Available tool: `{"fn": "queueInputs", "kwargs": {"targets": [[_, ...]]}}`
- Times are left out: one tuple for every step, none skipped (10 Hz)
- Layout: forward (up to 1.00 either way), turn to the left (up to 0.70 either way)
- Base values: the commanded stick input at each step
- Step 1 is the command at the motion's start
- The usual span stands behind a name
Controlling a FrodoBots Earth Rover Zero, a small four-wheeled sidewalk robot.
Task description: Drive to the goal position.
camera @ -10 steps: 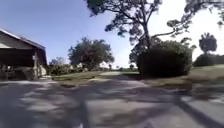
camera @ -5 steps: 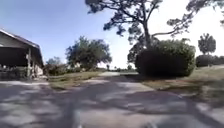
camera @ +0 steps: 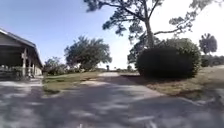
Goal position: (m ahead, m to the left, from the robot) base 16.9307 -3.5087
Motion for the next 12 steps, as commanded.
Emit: {"fn": "queueInputs", "kwargs": {"targets": [[1.00, -0.01], [1.00, -0.01], [1.00, -0.01], [1.00, -0.01], [1.00, -0.01], [1.00, -0.01], [1.00, -0.01], [1.00, -0.01], [1.00, -0.01], [1.00, -0.01], [1.00, -0.01], [1.00, -0.01]]}}
